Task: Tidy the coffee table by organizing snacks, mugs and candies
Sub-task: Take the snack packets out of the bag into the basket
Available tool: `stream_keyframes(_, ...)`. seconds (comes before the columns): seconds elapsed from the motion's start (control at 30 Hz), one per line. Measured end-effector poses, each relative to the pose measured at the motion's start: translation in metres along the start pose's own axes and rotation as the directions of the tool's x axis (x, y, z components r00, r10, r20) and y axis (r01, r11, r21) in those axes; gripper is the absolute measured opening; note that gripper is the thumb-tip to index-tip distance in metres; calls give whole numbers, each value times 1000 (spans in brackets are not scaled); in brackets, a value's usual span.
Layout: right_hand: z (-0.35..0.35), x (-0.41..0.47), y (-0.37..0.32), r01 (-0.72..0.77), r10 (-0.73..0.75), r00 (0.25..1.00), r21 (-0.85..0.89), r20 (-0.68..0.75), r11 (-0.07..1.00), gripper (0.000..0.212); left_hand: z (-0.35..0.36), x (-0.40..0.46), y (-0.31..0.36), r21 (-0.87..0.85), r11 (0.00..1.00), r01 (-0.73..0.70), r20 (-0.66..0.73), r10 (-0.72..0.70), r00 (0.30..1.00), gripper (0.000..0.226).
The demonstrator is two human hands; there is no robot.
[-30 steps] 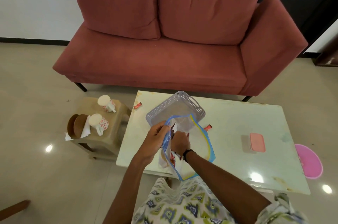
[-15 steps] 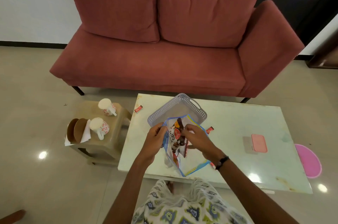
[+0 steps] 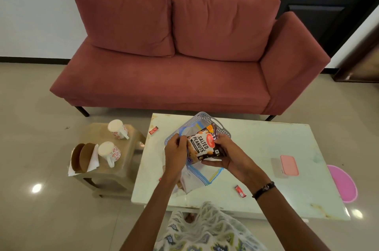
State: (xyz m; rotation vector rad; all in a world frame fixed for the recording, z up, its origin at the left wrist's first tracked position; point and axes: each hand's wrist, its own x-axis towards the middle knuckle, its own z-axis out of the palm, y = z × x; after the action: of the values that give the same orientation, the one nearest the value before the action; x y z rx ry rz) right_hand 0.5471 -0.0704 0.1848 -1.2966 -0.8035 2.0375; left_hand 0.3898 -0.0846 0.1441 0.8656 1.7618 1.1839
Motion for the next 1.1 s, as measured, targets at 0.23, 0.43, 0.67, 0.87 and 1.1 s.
stream_keyframes(0.23, 9, 16, -40, 170, -188, 982, -299, -30, 939, 36, 22, 16, 29, -73, 996, -47, -74, 41, 996, 19)
stream_keyframes(0.43, -20, 43, -109, 284, -309, 950, -276, -50, 918, 29, 23, 55, 50, -118, 992, -33, -175, 12, 984, 35)
stream_keyframes(0.67, -72, 133, -163, 311, -365, 922, -308, -133, 899, 32, 45, 112, 24, -101, 995, -20, -174, 3, 985, 33)
stream_keyframes(0.87, -121, 266, -109, 178, -278, 934, -385, -223, 906, 30, 67, 159, -27, -37, 998, 46, -189, -52, 981, 32)
stream_keyframes(1.1, -173, 391, 4, -20, -272, 893, -635, -358, 772, 39, 63, 160, -81, -61, 991, 116, -144, -124, 982, 31)
